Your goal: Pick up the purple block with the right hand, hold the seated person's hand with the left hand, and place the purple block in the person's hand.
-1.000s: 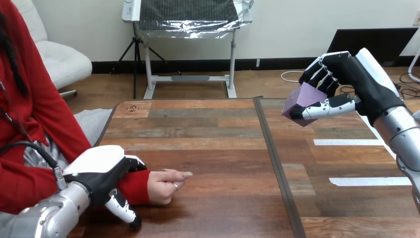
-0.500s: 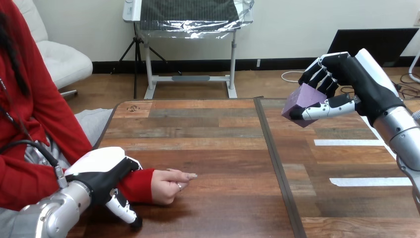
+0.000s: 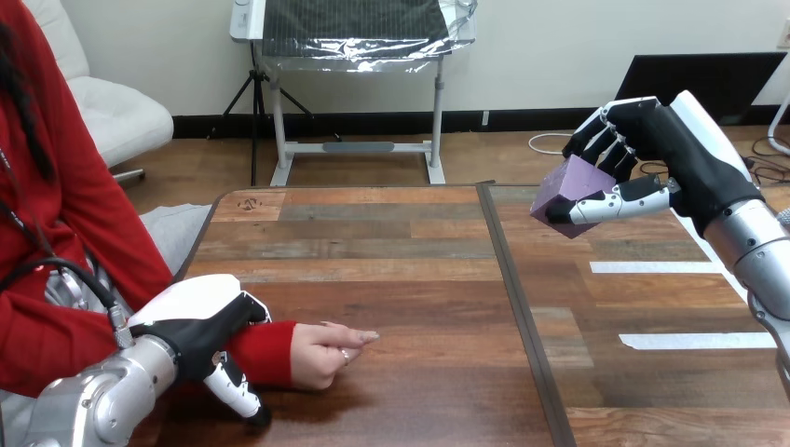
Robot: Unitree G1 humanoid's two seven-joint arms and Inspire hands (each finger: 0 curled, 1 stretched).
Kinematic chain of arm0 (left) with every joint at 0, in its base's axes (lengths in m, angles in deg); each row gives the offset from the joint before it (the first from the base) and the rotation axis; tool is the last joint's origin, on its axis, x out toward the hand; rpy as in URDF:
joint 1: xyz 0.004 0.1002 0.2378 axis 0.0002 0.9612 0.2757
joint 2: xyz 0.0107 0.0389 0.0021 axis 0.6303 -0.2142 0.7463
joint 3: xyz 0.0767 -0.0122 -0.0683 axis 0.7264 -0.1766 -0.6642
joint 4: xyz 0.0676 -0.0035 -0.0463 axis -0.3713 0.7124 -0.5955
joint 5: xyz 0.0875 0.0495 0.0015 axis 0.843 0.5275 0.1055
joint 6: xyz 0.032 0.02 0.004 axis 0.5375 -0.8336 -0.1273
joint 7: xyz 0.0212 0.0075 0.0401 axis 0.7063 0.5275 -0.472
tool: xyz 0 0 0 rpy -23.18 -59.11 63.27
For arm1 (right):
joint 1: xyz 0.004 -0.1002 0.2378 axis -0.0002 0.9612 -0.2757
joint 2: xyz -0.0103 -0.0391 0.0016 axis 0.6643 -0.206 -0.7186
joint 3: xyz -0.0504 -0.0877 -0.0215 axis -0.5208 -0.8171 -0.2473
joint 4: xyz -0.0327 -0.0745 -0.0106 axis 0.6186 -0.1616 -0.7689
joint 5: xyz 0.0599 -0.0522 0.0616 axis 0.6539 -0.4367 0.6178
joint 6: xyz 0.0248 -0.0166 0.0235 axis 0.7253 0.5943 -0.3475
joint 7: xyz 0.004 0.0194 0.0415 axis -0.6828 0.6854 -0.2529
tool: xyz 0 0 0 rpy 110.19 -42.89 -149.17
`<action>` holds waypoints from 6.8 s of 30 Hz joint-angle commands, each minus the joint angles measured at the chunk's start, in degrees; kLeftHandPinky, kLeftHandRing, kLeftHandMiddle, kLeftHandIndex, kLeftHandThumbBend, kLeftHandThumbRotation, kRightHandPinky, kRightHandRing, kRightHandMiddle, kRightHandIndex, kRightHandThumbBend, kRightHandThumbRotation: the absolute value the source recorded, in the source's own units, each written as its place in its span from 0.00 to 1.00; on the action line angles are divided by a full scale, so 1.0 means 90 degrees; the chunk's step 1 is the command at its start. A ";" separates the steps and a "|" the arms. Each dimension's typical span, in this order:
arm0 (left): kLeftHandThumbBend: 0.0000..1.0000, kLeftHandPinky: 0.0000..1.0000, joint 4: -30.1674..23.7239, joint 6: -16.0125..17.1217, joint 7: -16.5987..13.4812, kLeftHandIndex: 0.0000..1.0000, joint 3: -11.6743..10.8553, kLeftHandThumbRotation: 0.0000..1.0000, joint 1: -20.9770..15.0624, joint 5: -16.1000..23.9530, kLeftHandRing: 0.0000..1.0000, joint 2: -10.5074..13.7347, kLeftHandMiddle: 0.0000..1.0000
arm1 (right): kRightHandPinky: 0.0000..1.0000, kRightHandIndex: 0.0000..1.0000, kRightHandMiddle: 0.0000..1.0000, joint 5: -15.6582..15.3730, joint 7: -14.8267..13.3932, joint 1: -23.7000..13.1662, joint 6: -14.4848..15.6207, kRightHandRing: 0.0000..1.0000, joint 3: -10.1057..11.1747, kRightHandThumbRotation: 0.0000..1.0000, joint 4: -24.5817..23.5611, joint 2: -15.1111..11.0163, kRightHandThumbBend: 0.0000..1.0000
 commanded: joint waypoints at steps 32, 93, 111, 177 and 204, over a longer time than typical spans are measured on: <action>0.69 0.22 0.0025 0.0159 -0.0028 0.39 -0.0283 0.00 -0.0277 -0.0986 0.28 0.0051 0.36 | 0.29 0.44 0.39 0.0237 0.0160 -0.0213 -0.0334 0.33 0.0124 0.00 -0.0102 0.0012 0.80; 0.68 0.22 -0.0874 -0.0057 -0.0437 0.39 -0.0802 0.00 -0.1353 -0.1635 0.29 -0.0070 0.37 | 0.31 0.45 0.41 0.0296 0.0123 0.0036 -0.0468 0.36 0.0107 0.00 0.0009 0.0510 0.79; 0.71 0.21 -0.0632 0.0044 -0.0708 0.38 -0.0646 0.00 -0.1722 -0.1585 0.28 -0.0528 0.36 | 0.30 0.45 0.41 0.0400 0.0205 0.0185 -0.0430 0.35 0.0098 0.00 -0.0361 0.0759 0.79; 0.70 0.22 0.0140 0.0164 -0.1084 0.38 -0.0285 0.00 -0.2556 -0.1652 0.29 -0.1804 0.36 | 0.27 0.43 0.39 0.0897 0.0895 0.0697 0.0509 0.32 -0.0091 0.00 -0.2896 0.1636 0.76; 0.70 0.24 0.0302 0.0253 -0.1182 0.39 -0.0233 0.00 -0.2595 -0.1673 0.31 -0.2001 0.38 | 0.27 0.43 0.39 0.0877 0.1024 0.0989 0.1213 0.32 -0.0371 0.00 -0.3815 0.1935 0.78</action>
